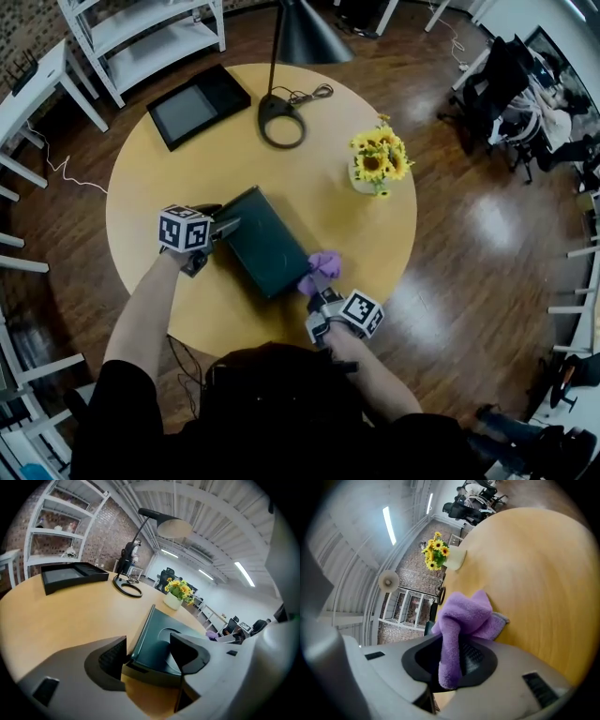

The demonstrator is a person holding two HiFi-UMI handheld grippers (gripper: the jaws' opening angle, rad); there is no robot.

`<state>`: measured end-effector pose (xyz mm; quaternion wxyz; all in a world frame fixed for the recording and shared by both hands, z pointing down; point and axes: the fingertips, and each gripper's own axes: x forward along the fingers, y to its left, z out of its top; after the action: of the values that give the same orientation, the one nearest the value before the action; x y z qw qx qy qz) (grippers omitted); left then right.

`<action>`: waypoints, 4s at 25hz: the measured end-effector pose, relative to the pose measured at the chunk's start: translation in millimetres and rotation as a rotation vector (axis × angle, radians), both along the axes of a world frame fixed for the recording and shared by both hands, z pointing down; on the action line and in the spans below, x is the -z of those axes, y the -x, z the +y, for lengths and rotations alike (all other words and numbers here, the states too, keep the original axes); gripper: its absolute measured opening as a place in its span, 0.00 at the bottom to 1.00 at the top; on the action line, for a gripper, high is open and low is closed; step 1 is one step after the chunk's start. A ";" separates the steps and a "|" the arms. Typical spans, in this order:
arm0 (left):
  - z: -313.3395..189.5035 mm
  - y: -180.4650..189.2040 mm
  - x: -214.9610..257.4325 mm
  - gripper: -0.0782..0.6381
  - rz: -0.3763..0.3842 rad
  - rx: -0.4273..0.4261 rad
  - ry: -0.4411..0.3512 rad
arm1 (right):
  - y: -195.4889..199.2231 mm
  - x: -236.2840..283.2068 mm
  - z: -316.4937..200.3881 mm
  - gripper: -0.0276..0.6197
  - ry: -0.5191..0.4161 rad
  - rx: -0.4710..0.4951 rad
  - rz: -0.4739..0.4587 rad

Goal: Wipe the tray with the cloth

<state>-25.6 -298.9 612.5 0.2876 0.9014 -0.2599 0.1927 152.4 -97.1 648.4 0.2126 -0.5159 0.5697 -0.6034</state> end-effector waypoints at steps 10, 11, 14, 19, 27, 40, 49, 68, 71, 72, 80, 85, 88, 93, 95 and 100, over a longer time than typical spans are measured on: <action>72.6 65.8 -2.8 0.52 -0.024 0.213 0.049 | -7.6 9.5 -100.0 0.16 -0.048 0.266 0.076; 82.0 66.2 -2.6 0.53 -0.021 0.242 0.059 | -8.0 10.3 -113.8 0.16 -0.051 0.300 0.083; 111.3 82.3 -1.1 0.53 0.021 0.374 0.097 | 13.9 10.9 -151.3 0.16 -0.070 0.431 0.092; 161.9 98.8 -4.4 0.53 0.077 0.580 0.118 | 51.4 1.4 -173.9 0.16 -0.042 0.528 0.018; 181.2 106.5 -8.3 0.53 0.103 0.695 0.095 | 60.3 12.0 -137.3 0.16 -0.003 0.547 -0.220; 180.3 109.4 -9.9 0.53 0.140 0.680 0.084 | 35.7 -3.6 -58.7 0.16 0.026 0.424 -0.314; 179.9 108.5 -10.0 0.53 0.160 0.654 0.080 | 36.1 -4.1 -34.4 0.16 -0.001 0.249 -0.376; 60.0 122.3 -4.1 0.48 0.125 0.312 0.104 | 64.5 7.0 -15.6 0.16 -0.066 0.117 -0.337; 70.5 114.6 -5.1 0.49 0.121 0.284 0.069 | 60.5 8.7 -29.4 0.16 -0.066 0.136 -0.290; 74.1 114.7 -5.9 0.49 0.123 0.285 0.070 | 58.8 8.9 -34.4 0.16 -0.069 0.147 -0.276; 128.7 99.2 -5.5 0.49 0.139 0.289 0.085 | 43.4 12.2 -82.6 0.16 -0.072 0.259 -0.151; 155.6 103.1 -4.9 0.49 0.163 0.405 0.099 | 63.3 11.9 -124.4 0.16 -0.081 0.421 -0.034; 170.6 94.7 -2.7 0.50 0.181 0.494 0.108 | 76.2 15.2 -146.3 0.16 -0.064 0.488 -0.039; 200.6 45.1 -2.2 0.50 0.244 0.542 0.152 | 79.9 13.8 -178.5 0.16 -0.055 0.537 -0.029; 209.3 24.8 -1.9 0.50 0.260 0.555 0.158 | 79.1 11.3 -188.2 0.16 -0.054 0.554 -0.008; 216.5 19.1 -4.2 0.49 0.258 0.608 0.144 | 82.4 8.6 -179.6 0.16 -0.035 0.573 -0.066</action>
<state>-44.7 -82.4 616.7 0.4256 0.7768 -0.4641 0.0005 70.0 -276.6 639.9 0.0608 -0.3104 0.6952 -0.6455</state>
